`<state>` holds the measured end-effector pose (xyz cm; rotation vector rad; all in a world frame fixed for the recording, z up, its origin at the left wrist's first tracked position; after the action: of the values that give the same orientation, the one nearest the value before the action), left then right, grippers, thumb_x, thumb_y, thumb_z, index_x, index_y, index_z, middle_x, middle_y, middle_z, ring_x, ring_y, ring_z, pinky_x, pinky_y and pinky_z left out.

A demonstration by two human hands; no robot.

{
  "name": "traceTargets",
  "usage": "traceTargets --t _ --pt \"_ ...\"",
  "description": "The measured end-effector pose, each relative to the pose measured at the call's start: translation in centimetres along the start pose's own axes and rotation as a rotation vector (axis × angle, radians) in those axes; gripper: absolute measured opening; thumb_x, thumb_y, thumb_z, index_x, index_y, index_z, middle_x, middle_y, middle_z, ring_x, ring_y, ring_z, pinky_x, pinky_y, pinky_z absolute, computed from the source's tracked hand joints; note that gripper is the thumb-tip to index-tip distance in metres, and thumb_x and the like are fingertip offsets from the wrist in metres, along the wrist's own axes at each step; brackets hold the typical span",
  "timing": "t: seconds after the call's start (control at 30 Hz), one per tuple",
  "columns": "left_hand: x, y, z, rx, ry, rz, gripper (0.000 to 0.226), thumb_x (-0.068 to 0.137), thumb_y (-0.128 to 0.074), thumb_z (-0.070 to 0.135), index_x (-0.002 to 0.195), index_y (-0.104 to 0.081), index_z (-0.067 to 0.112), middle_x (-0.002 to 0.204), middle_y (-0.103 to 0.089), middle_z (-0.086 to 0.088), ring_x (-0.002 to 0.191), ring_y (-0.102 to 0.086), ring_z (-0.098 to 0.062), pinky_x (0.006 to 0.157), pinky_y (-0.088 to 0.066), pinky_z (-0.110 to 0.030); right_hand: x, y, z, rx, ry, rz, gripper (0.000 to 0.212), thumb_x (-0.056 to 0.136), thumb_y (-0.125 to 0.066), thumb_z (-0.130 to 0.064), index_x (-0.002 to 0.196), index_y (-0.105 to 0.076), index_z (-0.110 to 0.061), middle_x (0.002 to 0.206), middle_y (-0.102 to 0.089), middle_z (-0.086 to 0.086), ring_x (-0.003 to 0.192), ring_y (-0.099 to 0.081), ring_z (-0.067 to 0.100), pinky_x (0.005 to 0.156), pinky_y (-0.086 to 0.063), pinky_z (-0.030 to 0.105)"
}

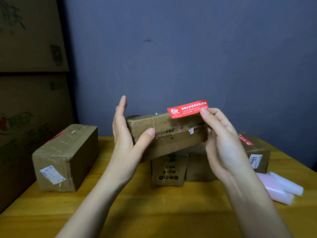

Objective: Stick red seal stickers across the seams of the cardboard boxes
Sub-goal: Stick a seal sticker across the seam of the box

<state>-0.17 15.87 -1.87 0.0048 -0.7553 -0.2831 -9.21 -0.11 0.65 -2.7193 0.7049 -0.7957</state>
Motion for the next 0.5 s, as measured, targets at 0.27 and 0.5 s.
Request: traceTargets --t 0.27,0.5 --pt "-2.3 0.0 1.8 -0.198 0.211 -0.191 0.048 0.083 -0.063 0.032 0.126 -0.042 0.038 0.119 -0.054 0.016 0.096 -0.059 0.009 0.073 -0.05 -0.01 -4.3 1.7 -2.0 -0.168 -0.057 0.028 0.02 0.075 -0.065 -0.036 0.082 -0.062 -0.018 0.088 -0.067 -0.001 0.086 -0.059 0.012 0.083 -0.041 0.03" --pt "-4.5 -0.3 1.0 -0.27 0.527 -0.29 0.031 0.088 -0.061 0.028 0.117 -0.051 0.024 0.11 -0.068 0.003 0.097 -0.067 -0.009 0.082 -0.049 -0.027 -6.6 3.1 -0.6 -0.205 -0.158 0.087 0.012 0.087 -0.063 -0.027 0.077 -0.062 -0.02 0.078 -0.066 -0.003 0.072 -0.059 0.006 0.064 -0.043 0.02"
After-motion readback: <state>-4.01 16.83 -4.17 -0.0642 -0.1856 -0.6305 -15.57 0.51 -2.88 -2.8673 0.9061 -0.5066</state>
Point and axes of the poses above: each hand's wrist, its own x-axis towards the middle knuckle, its own y-axis out of the back of the hand, z = x × y, the point moved 1 cm from there along x, towards the middle knuckle
